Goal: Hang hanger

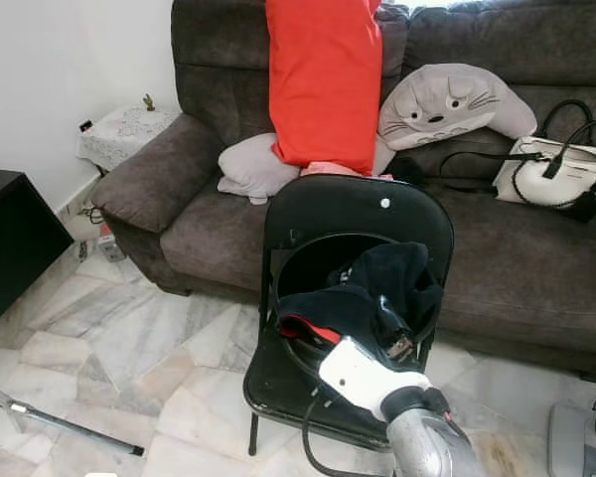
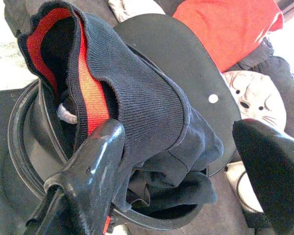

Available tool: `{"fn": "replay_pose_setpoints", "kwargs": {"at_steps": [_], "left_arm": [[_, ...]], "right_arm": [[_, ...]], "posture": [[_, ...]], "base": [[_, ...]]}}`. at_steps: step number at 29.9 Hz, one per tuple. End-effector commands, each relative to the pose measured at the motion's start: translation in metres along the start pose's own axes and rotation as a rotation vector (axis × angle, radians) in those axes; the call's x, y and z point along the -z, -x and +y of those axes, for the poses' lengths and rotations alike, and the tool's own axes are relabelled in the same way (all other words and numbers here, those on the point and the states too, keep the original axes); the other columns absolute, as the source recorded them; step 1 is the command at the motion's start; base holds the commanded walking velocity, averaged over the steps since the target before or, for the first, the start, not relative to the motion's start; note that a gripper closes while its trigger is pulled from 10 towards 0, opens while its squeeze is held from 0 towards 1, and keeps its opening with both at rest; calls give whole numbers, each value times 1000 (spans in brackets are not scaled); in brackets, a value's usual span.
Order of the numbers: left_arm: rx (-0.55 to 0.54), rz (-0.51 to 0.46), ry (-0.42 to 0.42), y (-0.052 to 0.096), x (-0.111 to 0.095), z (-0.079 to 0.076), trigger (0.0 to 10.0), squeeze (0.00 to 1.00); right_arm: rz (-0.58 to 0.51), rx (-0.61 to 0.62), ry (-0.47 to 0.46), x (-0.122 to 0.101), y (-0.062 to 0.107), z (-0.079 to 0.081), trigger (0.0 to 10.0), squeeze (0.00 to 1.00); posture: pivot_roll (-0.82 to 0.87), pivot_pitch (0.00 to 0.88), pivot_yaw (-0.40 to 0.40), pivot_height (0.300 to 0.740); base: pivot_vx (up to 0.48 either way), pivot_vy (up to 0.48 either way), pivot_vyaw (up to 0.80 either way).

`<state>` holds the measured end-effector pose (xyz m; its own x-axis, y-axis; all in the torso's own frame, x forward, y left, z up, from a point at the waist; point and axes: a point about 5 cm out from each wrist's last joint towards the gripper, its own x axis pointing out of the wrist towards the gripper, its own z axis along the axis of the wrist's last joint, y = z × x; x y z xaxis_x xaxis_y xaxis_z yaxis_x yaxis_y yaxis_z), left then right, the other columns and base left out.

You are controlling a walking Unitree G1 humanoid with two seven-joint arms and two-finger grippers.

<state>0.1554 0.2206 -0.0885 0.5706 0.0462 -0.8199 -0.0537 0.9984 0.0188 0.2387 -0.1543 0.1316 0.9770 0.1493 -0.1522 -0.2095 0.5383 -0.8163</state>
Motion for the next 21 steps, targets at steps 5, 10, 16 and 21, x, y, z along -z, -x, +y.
{"fn": "replay_pose_setpoints", "kwargs": {"at_steps": [5,10,16,21], "left_arm": [[-22,42,3,4,11,11,10000,0],[-29,47,2,5,12,16,10000,0],[-38,52,1,7,14,22,10000,0],[-44,55,-1,9,16,26,10000,0]], "right_arm": [[42,11,-14,10,-1,3,10000,0],[54,38,-27,16,-5,4,10000,0],[18,128,-44,9,-10,-9,10000,0],[-33,180,-48,2,-11,-16,10000,0]], "posture": [[-81,98,107,740],[-76,98,110,740],[-74,99,114,740],[-75,99,116,740]], "base": [[0,0,0],[0,0,0],[0,0,0],[0,0,0]]}}
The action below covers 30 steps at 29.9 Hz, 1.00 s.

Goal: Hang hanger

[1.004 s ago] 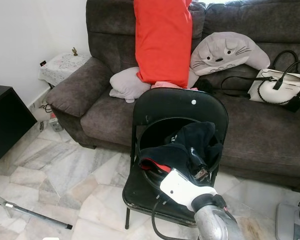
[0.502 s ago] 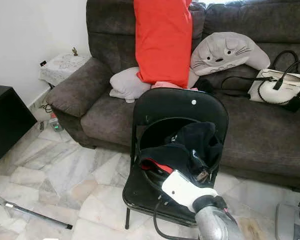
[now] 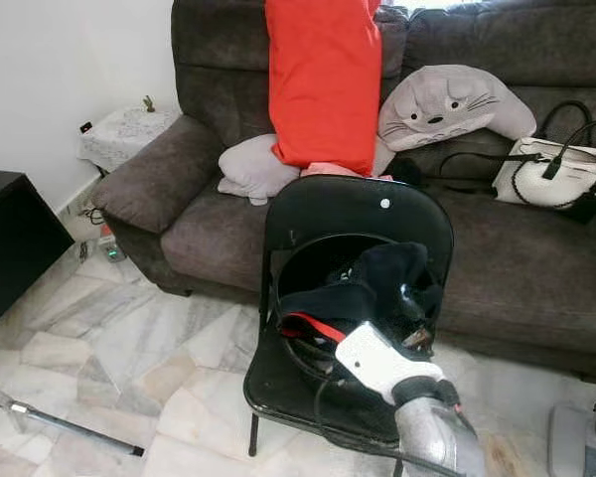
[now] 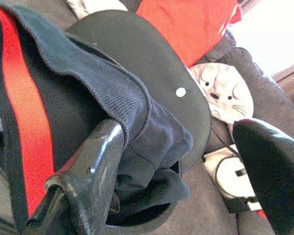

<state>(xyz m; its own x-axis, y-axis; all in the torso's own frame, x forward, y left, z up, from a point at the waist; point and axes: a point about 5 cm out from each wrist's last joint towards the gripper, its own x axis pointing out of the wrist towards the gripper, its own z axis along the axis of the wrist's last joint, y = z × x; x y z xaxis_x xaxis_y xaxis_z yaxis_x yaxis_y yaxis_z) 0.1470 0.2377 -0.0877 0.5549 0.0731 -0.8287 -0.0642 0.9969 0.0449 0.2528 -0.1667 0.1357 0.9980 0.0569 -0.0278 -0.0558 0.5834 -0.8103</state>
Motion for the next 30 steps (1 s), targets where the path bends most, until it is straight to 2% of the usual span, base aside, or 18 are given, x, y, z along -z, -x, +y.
{"fn": "replay_pose_setpoints", "kwargs": {"at_steps": [1,4,7,11,25,28,30], "left_arm": [[-16,38,5,4,10,8,10000,0],[-15,40,4,4,11,9,10000,0],[-12,42,3,4,12,10,10000,0],[-11,44,3,5,13,11,10000,0],[-13,43,-3,5,11,12,10000,0],[-14,40,-5,4,9,10,10000,0],[-14,39,-6,3,9,9,10000,0]], "right_arm": [[-37,22,-16,-6,-1,-3,10000,0],[-33,31,-17,-6,-2,-3,10000,0],[56,25,-57,7,-4,3,10000,0],[102,20,-105,15,-5,6,10000,0],[55,34,-173,12,-16,10,10000,0],[7,60,-170,6,-23,5,10000,0],[36,76,-194,9,-27,3,10000,0]], "posture": [[-75,99,116,740],[-74,99,117,740],[-71,98,118,740],[-72,98,120,740],[-67,97,126,740],[-65,96,128,740],[-65,95,128,740]], "base": [[0,0,0],[0,0,0],[0,0,0],[0,0,0],[0,0,0],[0,0,0],[0,0,0]]}}
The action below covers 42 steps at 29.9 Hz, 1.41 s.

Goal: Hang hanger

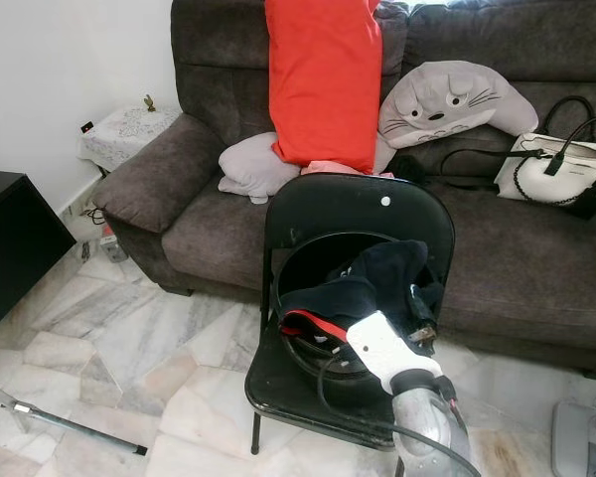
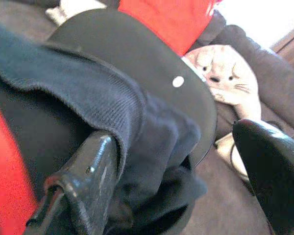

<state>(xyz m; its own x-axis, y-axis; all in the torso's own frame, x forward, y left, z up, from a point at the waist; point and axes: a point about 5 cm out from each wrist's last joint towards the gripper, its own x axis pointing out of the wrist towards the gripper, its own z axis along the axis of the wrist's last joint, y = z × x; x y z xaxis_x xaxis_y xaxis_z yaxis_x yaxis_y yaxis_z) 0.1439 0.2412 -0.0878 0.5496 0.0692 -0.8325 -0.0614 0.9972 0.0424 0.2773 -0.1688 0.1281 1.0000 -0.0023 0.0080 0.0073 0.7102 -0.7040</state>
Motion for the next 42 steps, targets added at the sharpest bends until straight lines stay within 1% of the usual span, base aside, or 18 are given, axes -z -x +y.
{"fn": "replay_pose_setpoints", "kwargs": {"at_steps": [1,4,10,12,13,14,15,17,20,25,27,30,31,32,33,34,37,42], "left_arm": [[-17,32,-5,2,6,5,10000,0],[-13,30,-6,0,4,-1,10000,0],[-8,27,-5,-1,2,-6,10000,0],[-7,27,-4,-2,2,-6,10000,0],[-6,27,-5,-2,2,-6,10000,0],[-6,28,-5,-1,2,-5,10000,0],[-6,28,-5,-1,2,-5,10000,0],[-9,28,-5,-1,2,-3,10000,0],[-15,31,-6,0,3,3,10000,0],[-16,30,-8,0,3,3,10000,0],[-16,29,-9,0,2,2,10000,0],[-16,29,-9,1,3,3,10000,0],[-16,29,-9,1,4,3,10000,0],[-16,29,-8,1,4,3,10000,0],[-16,30,-8,1,4,4,10000,0],[-17,31,-8,1,5,4,10000,0],[-19,33,-9,2,6,6,10000,0],[-24,39,-9,4,10,10,10000,0]], "right_arm": [[28,18,-39,3,-4,-1,10000,0],[44,23,-86,4,-12,-1,10000,0],[59,-2,-104,4,-21,2,10000,0],[90,-22,-164,7,-24,5,10000,0],[114,-62,-285,7,-25,11,10000,0],[118,-78,-331,7,-25,13,10000,0],[118,-78,-331,7,-25,13,10000,0],[122,-92,-384,5,-24,15,10000,0],[114,-122,-390,4,-23,17,10000,0],[90,-130,-401,1,-23,16,10000,0],[52,-85,-379,-2,-26,8,10000,0],[35,-46,-259,-2,-29,1,10000,0],[34,-44,-236,-2,-30,0,8510,0],[38,-44,-222,-1,-30,-1,4275,0],[41,-46,-208,0,-30,-1,2392,0],[40,-50,-196,1,-30,0,0,0],[40,-62,-162,2,-30,1,0,0],[58,-86,-175,4,-30,7,0,0]], "posture": [[-65,95,128,740],[-59,93,129,740],[-59,92,129,740],[-56,88,130,740],[-56,88,130,740],[-56,88,130,740],[-56,88,130,740],[-57,88,131,740],[-58,88,133,740],[-58,88,134,740],[-57,88,134,740],[-57,87,134,740],[-58,86,135,740],[-58,85,135,740],[-58,86,135,740],[-57,85,136,740],[-56,84,136,740],[-55,83,137,740]], "base": [[0,0,0],[0,0,0],[0,0,0],[0,0,0],[0,0,0],[0,0,0],[0,0,0],[0,0,0],[0,0,0],[0,0,0],[0,0,0],[0,0,0],[0,0,0],[0,0,0],[0,0,0],[0,0,0],[0,0,0],[0,0,0]]}}
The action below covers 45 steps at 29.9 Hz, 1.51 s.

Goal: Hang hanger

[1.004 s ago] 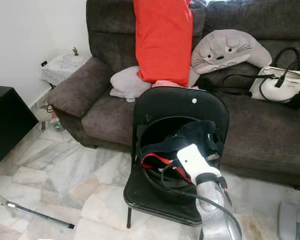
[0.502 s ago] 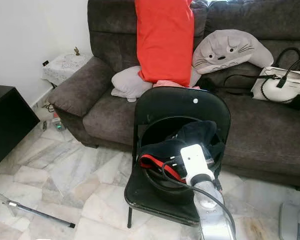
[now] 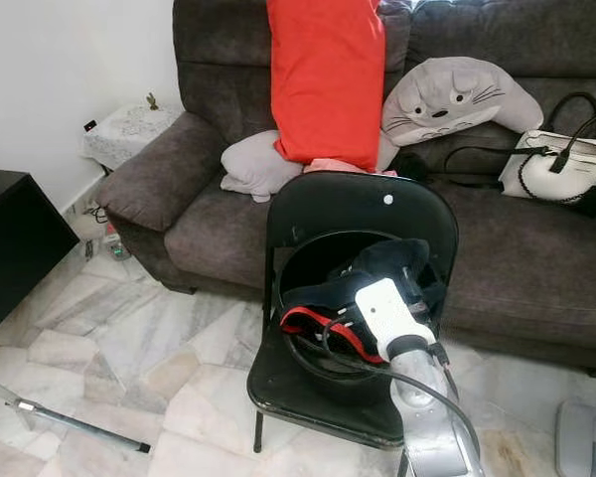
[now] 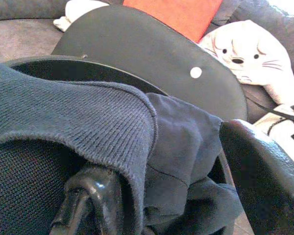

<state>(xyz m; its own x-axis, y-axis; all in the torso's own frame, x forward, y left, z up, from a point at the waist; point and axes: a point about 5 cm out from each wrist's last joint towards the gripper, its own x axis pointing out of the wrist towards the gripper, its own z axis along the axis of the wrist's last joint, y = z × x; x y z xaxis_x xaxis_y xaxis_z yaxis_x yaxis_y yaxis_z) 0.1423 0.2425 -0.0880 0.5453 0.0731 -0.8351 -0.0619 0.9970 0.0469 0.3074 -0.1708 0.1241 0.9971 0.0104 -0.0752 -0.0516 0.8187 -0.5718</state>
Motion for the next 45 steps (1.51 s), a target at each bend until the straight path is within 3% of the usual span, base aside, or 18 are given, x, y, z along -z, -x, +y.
{"fn": "replay_pose_setpoints", "kwargs": {"at_steps": [1,4,30,36,45], "left_arm": [[-20,36,-7,4,10,9,10000,0],[-21,40,-9,5,13,10,10000,0],[-2,31,-22,0,8,-5,10000,0],[-8,23,-22,0,3,-1,10000,0],[-14,23,-20,0,1,4,10000,0]], "right_arm": [[12,-26,-44,2,0,7,0,0],[16,-35,-102,2,0,9,0,0],[24,-19,-133,1,-2,9,0,0],[-123,68,-91,-25,-6,-4,0,0],[-314,189,-101,-58,-3,-24,0,0]], "posture": [[-54,82,138,740],[-53,81,138,740],[-52,82,139,740],[-52,81,138,740],[-53,79,137,740]], "base": [[0,0,0],[0,0,0],[0,0,0],[0,0,0],[0,0,0]]}}
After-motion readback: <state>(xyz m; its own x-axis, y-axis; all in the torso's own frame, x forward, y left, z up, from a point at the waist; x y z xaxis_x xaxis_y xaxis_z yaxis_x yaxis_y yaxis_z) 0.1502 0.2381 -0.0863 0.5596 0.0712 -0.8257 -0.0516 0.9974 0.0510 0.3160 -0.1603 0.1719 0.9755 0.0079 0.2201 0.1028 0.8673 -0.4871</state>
